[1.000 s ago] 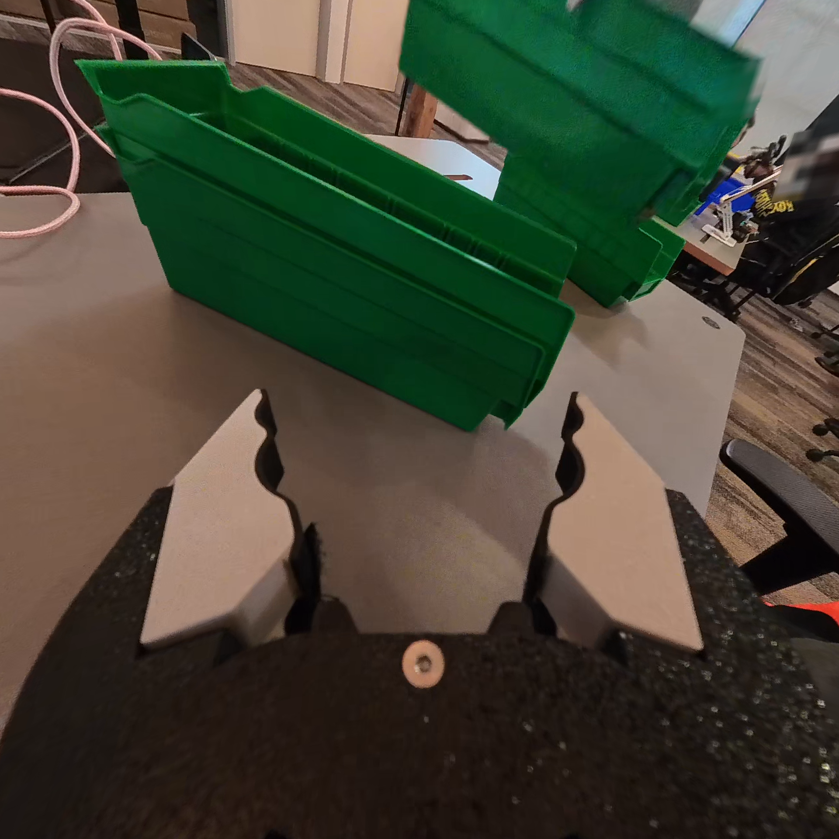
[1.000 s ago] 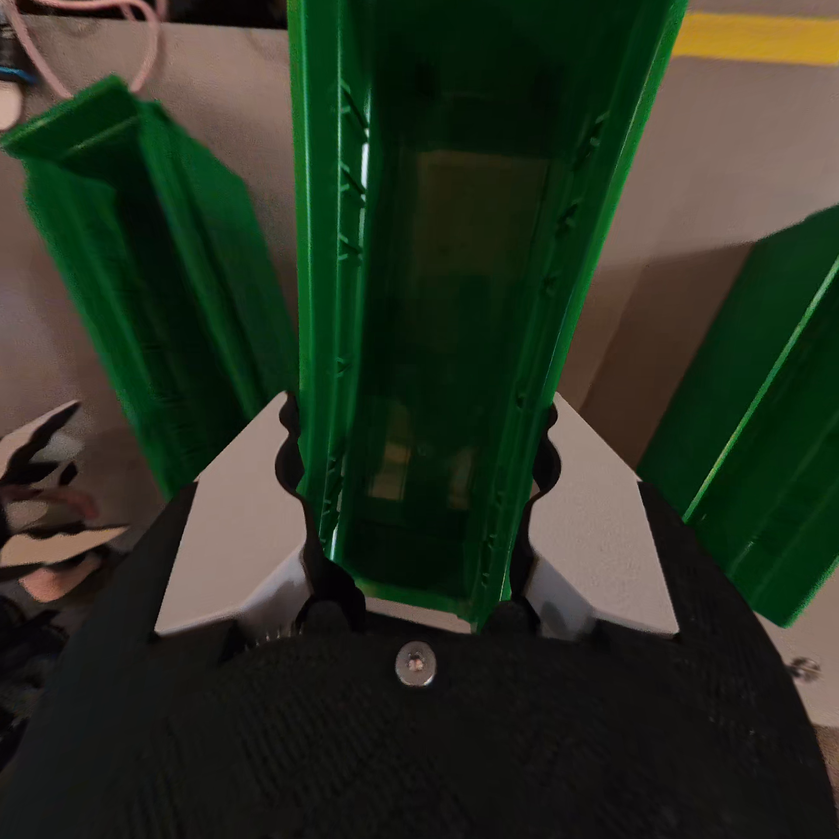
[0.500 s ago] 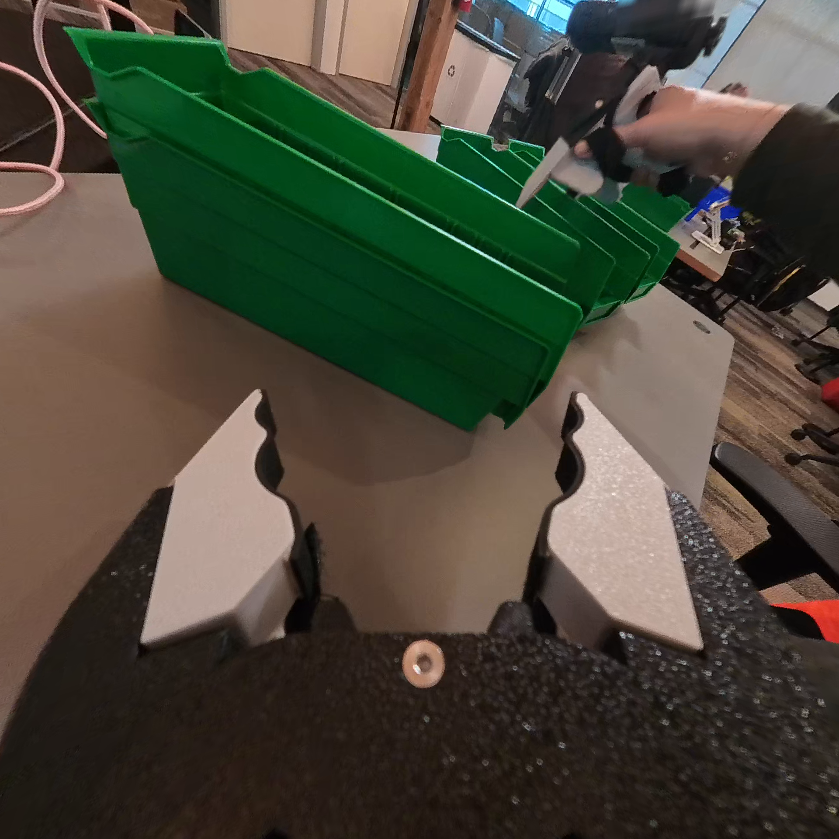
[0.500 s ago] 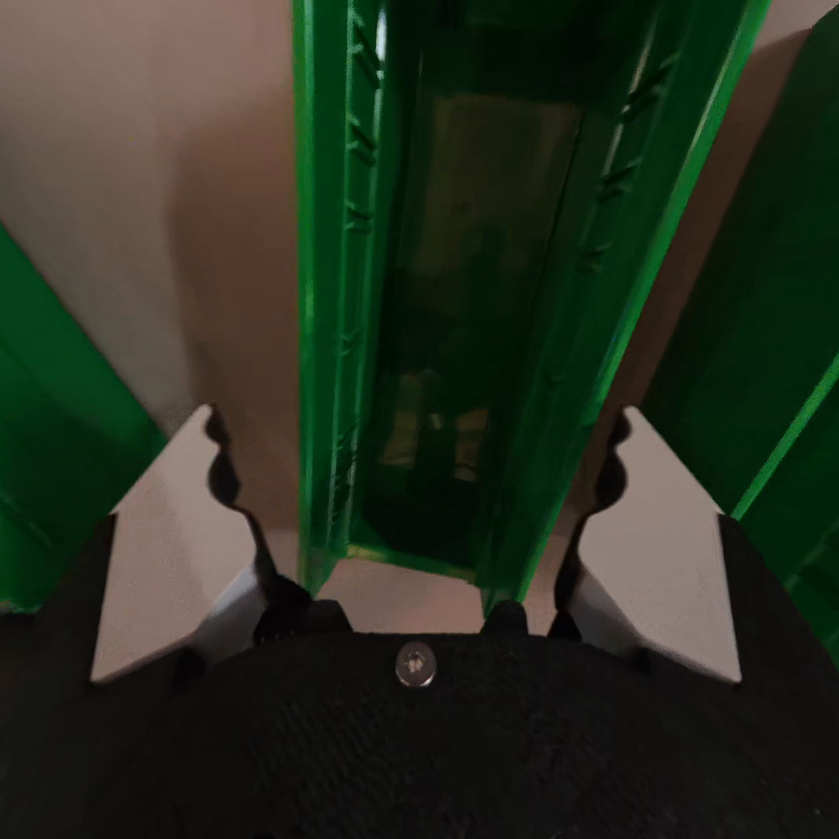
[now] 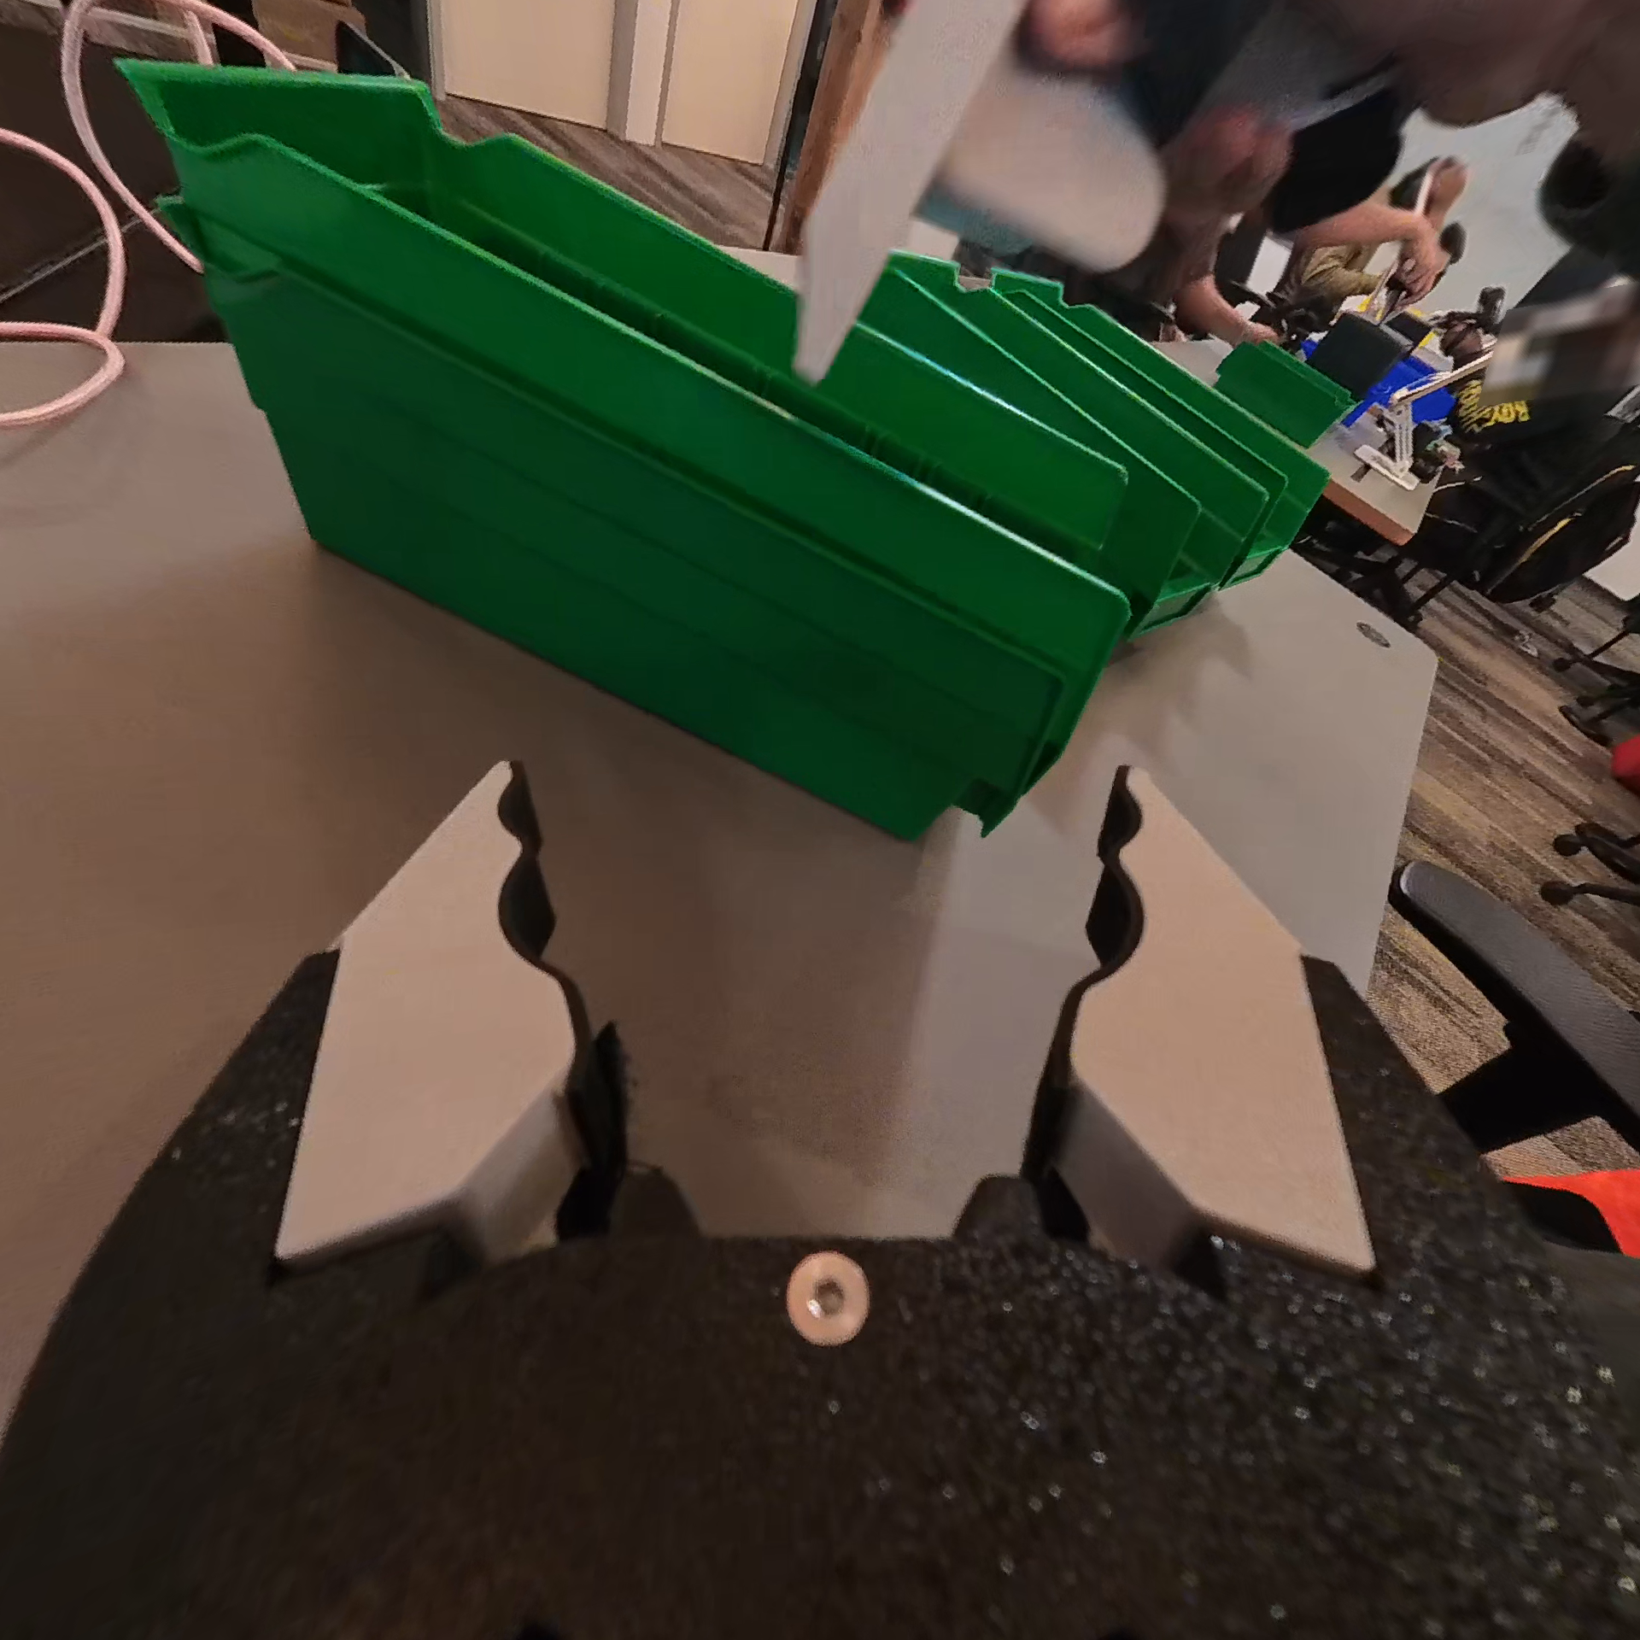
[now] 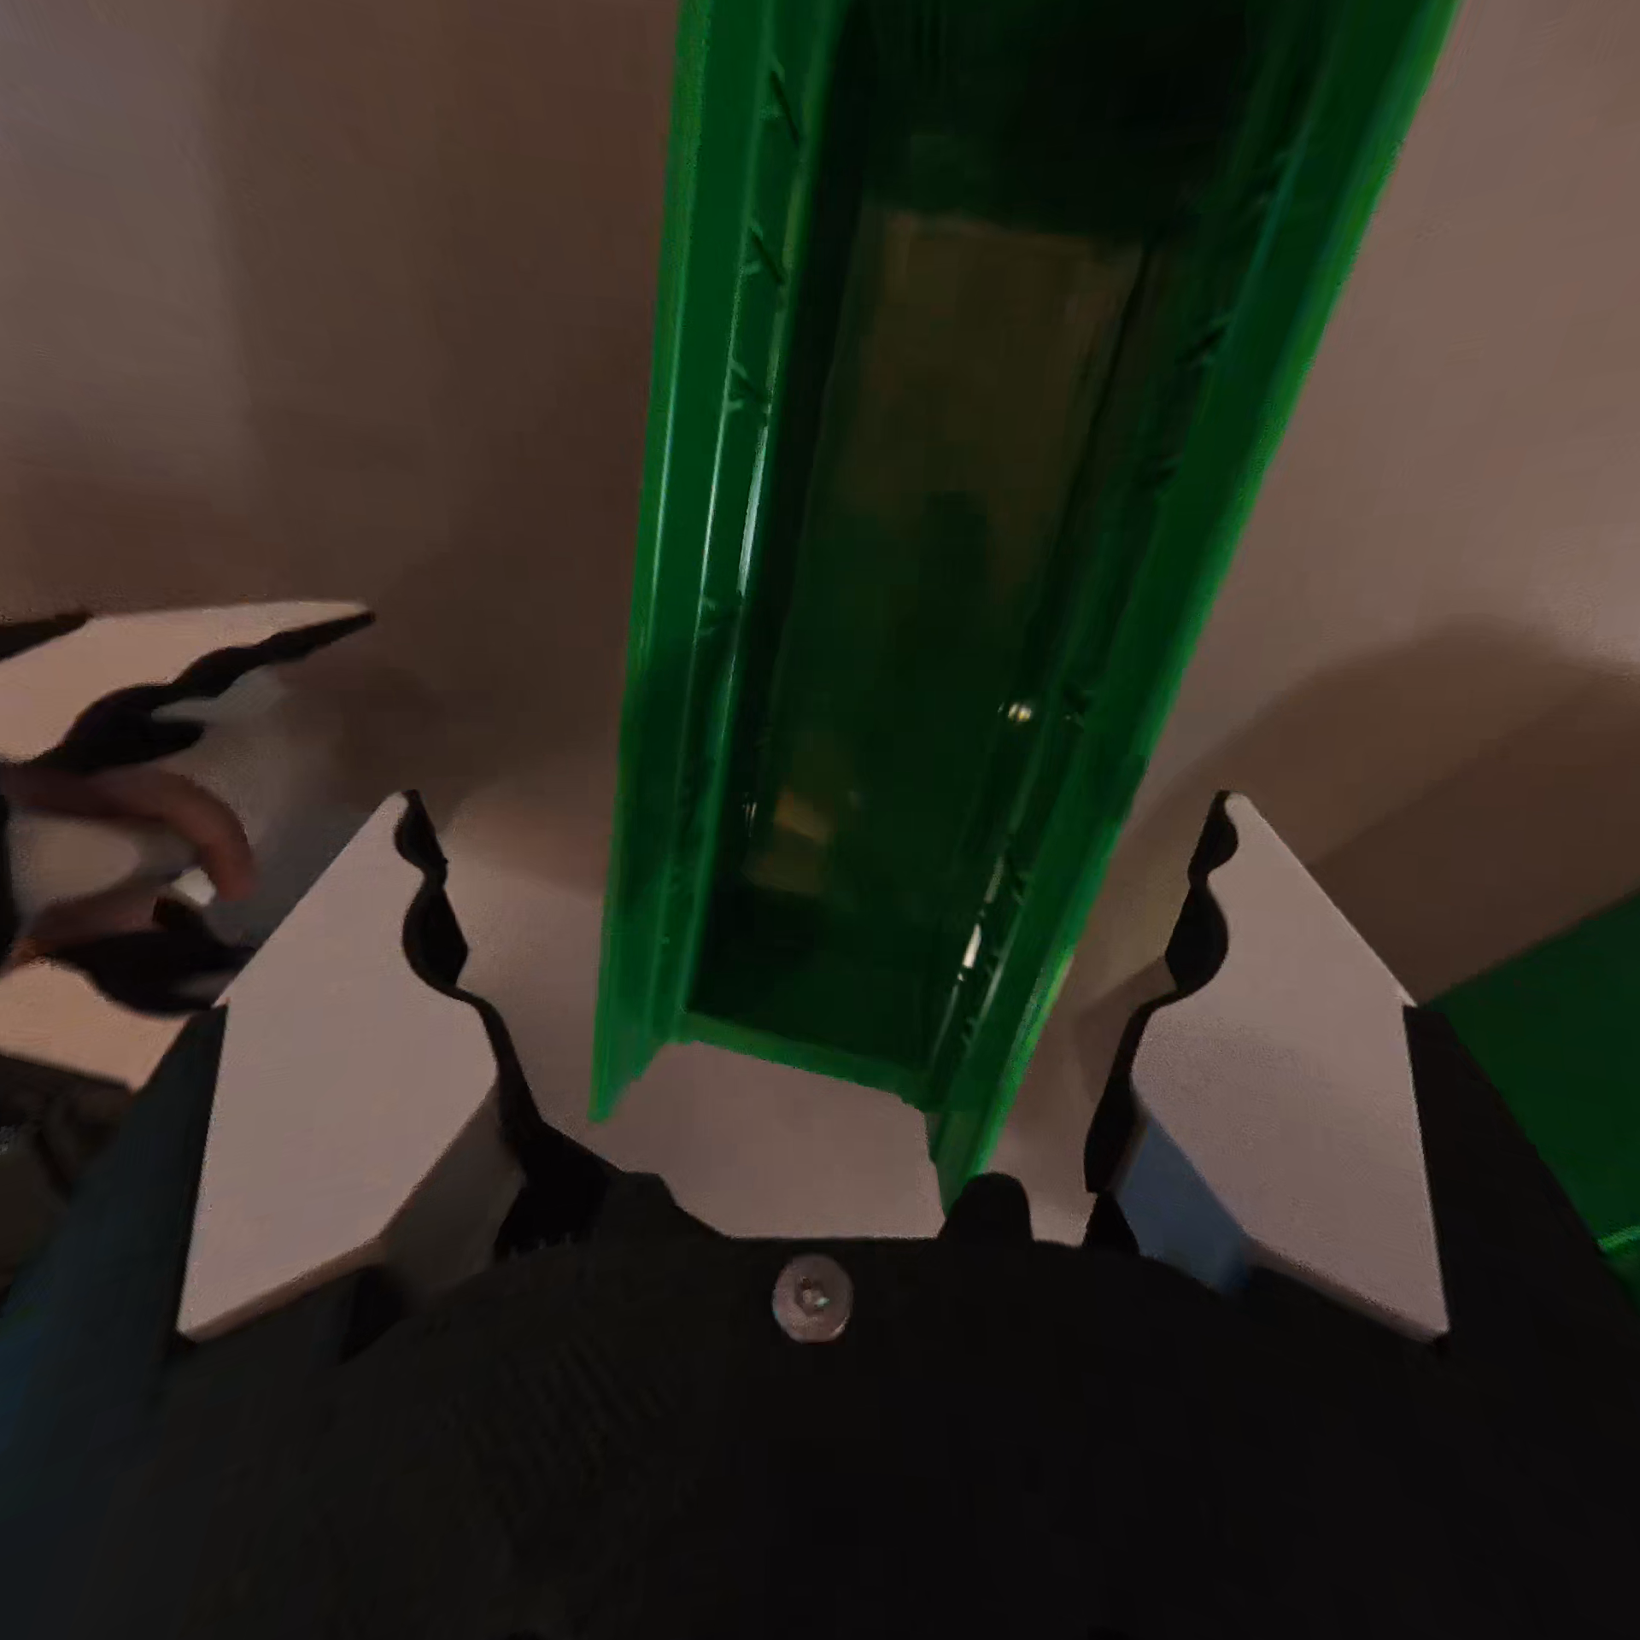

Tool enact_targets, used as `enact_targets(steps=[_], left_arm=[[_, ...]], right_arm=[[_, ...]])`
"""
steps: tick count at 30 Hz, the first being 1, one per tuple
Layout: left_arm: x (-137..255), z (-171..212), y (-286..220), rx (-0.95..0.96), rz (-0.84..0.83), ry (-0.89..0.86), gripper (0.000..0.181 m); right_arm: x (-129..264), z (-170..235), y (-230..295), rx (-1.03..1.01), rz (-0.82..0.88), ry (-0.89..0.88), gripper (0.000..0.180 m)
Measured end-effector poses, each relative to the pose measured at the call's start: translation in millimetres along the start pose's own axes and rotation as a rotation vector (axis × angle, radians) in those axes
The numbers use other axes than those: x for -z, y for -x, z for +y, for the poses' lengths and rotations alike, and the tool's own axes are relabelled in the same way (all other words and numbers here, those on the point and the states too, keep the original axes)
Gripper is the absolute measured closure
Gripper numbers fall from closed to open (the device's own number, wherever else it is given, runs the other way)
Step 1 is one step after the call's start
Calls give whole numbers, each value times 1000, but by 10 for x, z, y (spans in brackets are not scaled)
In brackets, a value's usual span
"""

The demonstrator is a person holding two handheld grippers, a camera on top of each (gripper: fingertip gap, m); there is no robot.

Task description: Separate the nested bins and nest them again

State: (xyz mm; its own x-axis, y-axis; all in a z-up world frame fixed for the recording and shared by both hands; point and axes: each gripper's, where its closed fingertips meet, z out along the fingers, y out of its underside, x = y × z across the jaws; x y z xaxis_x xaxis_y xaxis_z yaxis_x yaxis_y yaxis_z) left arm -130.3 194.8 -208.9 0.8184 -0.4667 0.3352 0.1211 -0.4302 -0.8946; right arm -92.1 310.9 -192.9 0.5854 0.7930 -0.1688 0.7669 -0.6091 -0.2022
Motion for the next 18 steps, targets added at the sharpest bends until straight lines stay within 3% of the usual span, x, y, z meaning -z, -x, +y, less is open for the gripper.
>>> enact_targets(steps=[4, 6, 8, 11, 18], left_arm=[[57, -25, 32, -2, -9, -13, 58], [92, -40, 68, 5, -14, -23, 59], [124, -48, 80, 24, 2, -32, 63], [171, -118, 136, 73, -3, -83, 63], [348, -282, 143, 132, 22, -183, 58]], right_arm=[[-205, -24, -4, -70, 68, 123, 24], [-172, -21, -117, -71, 149, 162, 63], [-131, 10, -79, -109, 123, 211, 74], [-102, 74, 61, -169, 74, 288, 79], [85, -114, 376, -74, 60, 232, 80]])
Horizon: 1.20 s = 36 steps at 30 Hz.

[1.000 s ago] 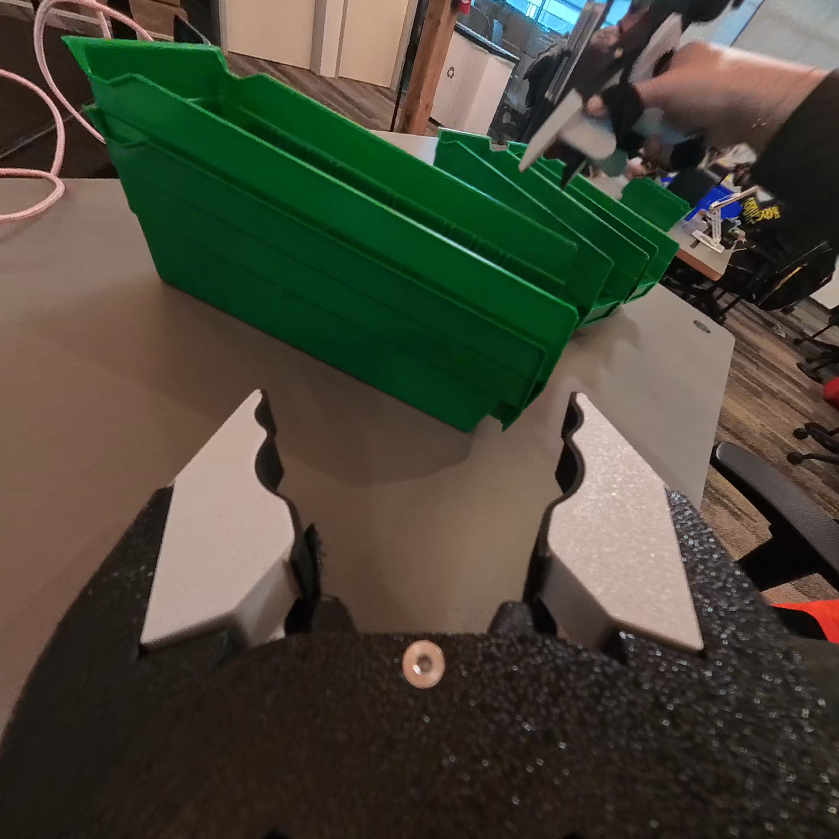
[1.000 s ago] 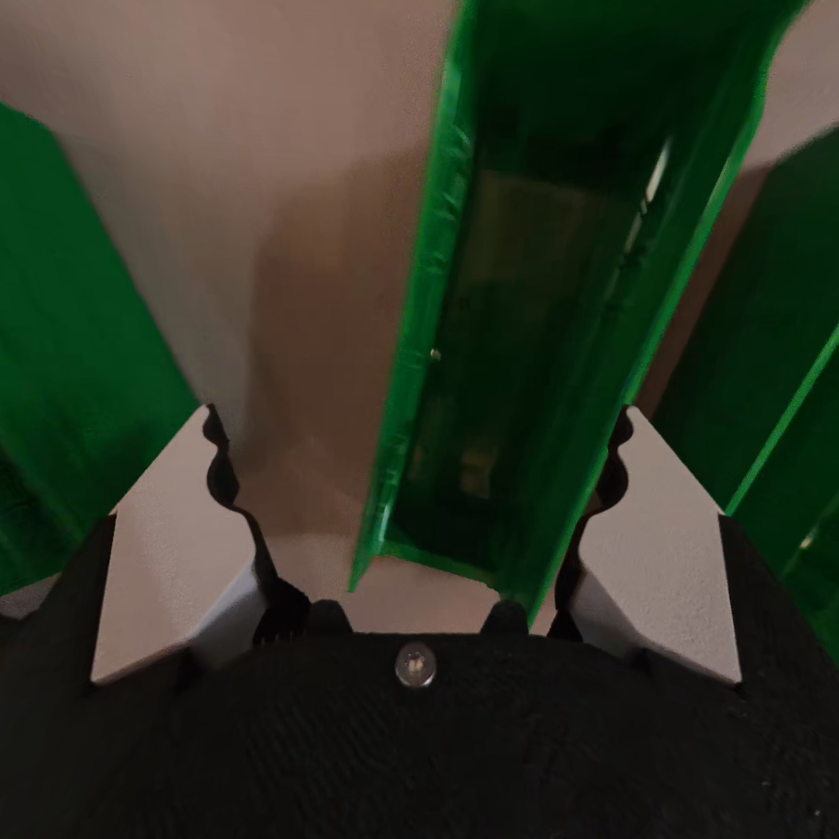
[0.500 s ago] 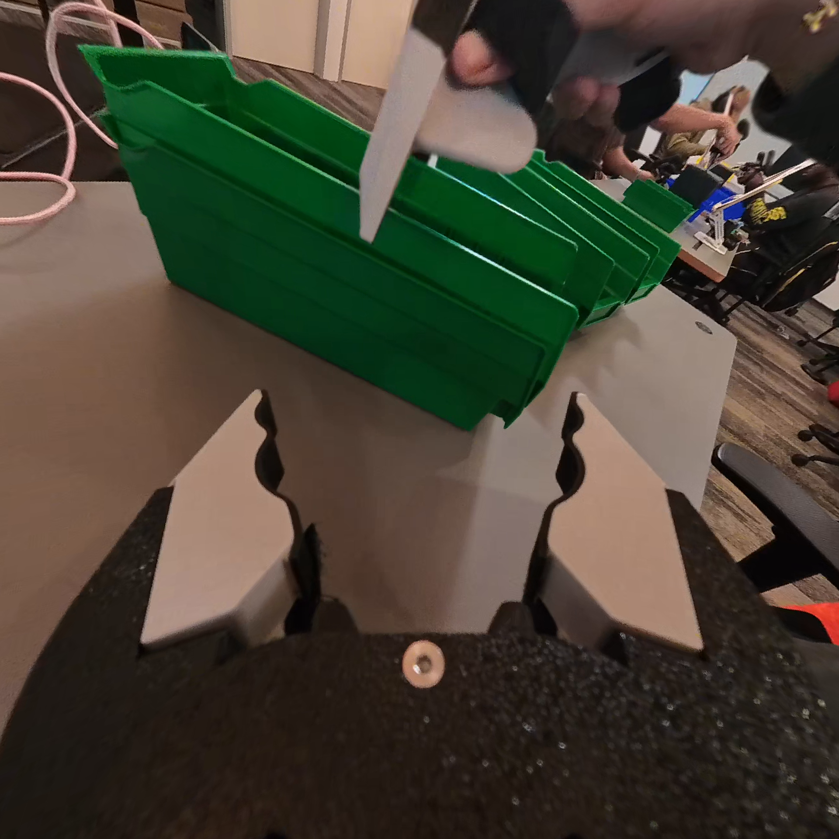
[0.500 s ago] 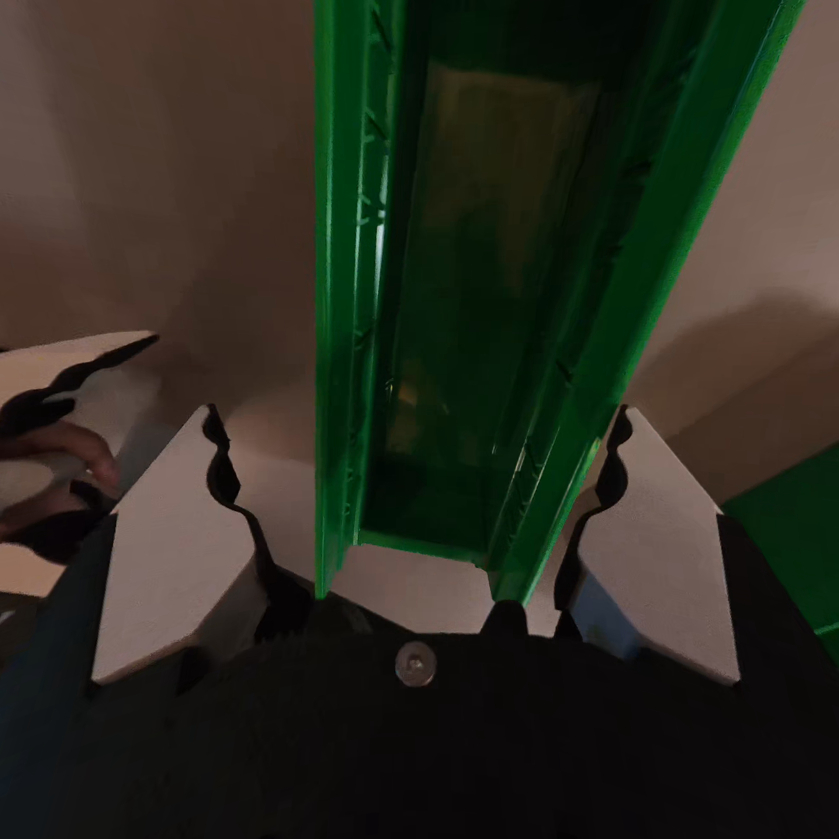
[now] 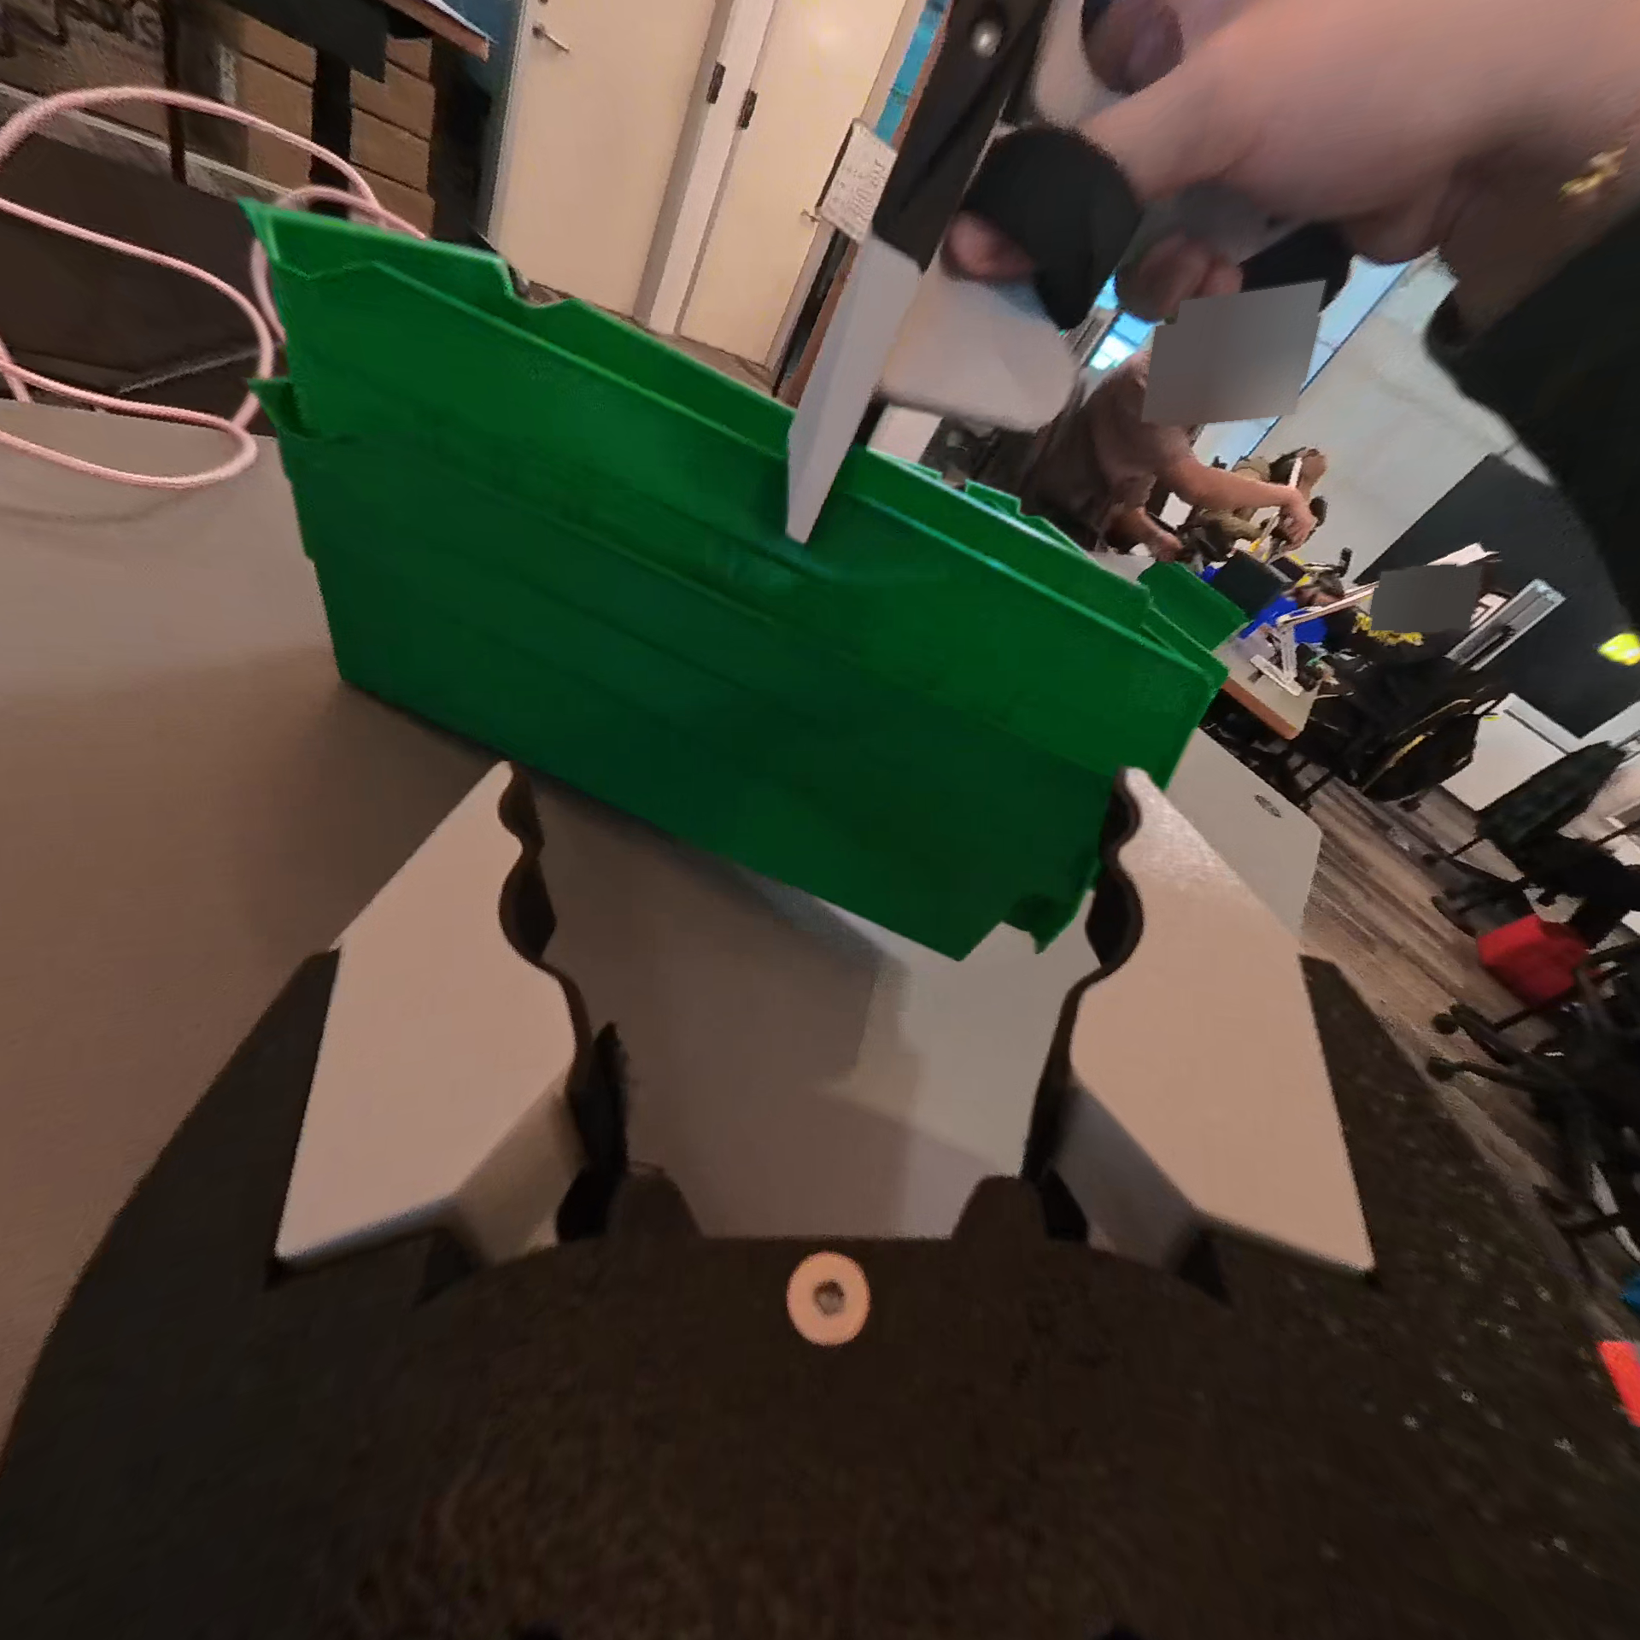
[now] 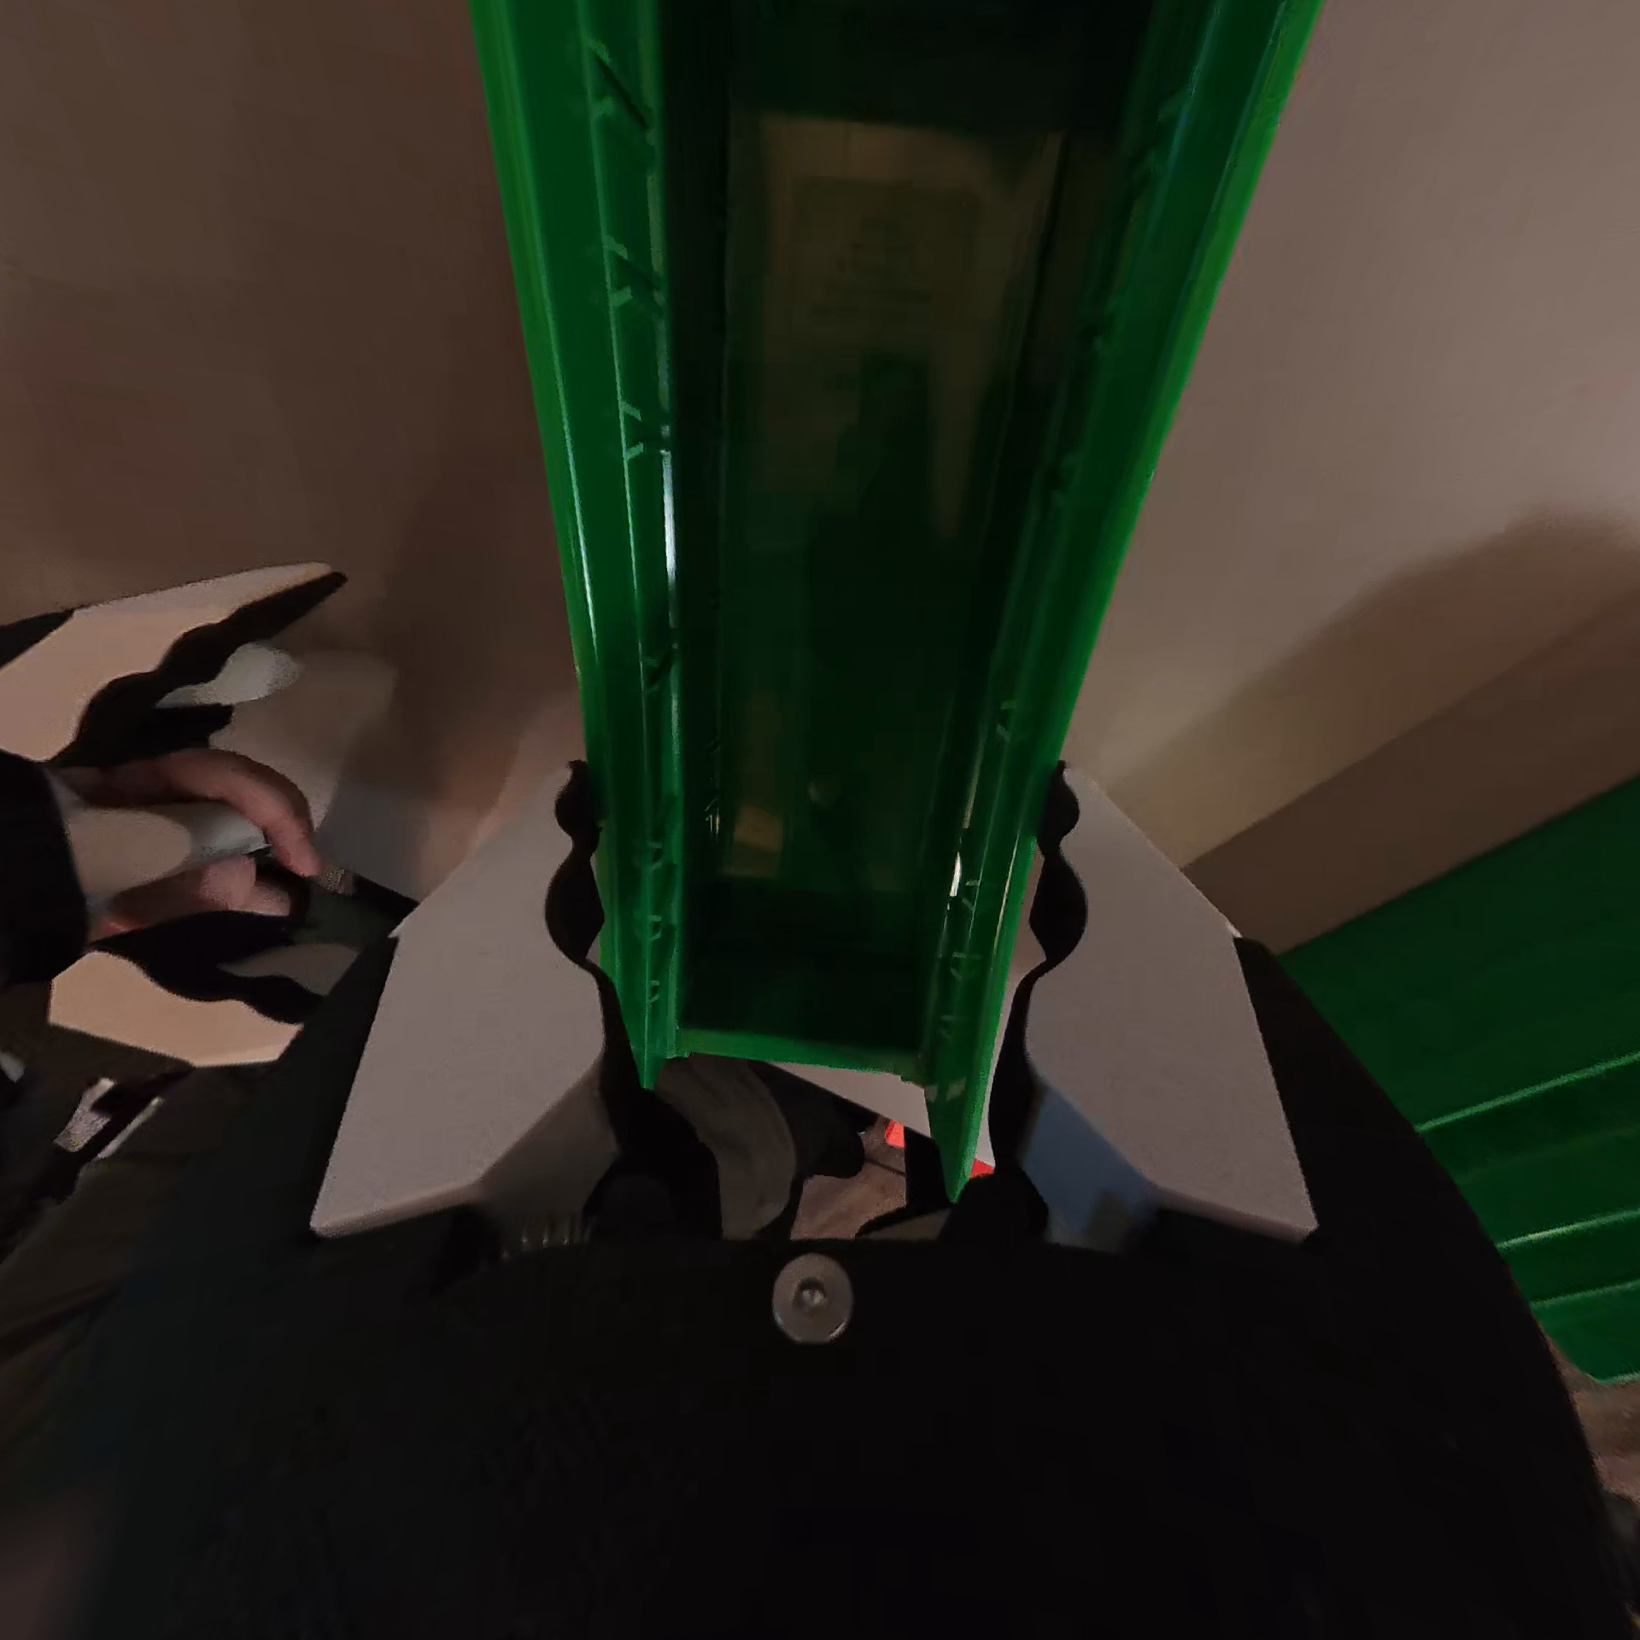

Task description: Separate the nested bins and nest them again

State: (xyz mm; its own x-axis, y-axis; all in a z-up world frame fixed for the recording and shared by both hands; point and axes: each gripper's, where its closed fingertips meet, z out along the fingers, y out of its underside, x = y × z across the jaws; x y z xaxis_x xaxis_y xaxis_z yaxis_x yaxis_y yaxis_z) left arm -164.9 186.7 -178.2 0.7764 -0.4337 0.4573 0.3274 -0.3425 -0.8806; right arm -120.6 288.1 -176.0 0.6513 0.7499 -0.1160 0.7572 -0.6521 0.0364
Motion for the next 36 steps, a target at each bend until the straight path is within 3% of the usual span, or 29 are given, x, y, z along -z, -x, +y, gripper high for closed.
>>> enact_targets(steps=[10, 14, 17, 23, 27, 30, 35, 36], left_arm=[[15, 5, -9, -9, 2, 7, 58], [-4, 13, -19, -15, 1, 15, 59], [-24, 12, -40, -15, 5, 15, 59], [-78, 48, -33, -55, -36, 42, 58], [-33, 53, 189, -188, -234, 85, 58], [-7, 11, 194, -235, -271, 77, 55], [29, -52, 171, -260, -288, 56, 54], [34, -58, 169, -262, -290, 54, 54]], right_arm=[[505, -36, 49, 12, -58, -147, 79], [886, -28, -220, -57, -97, -266, 79], [964, 14, -620, -149, -48, -320, 78], [440, 128, -1403, -302, 40, -309, 78], [-77, 205, -1602, -312, 34, -269, 76], [-356, 295, -1688, -310, 49, -236, 68], [-401, 304, -1652, -240, 58, -306, 59], [-392, 322, -1620, -222, 47, -309, 50]])
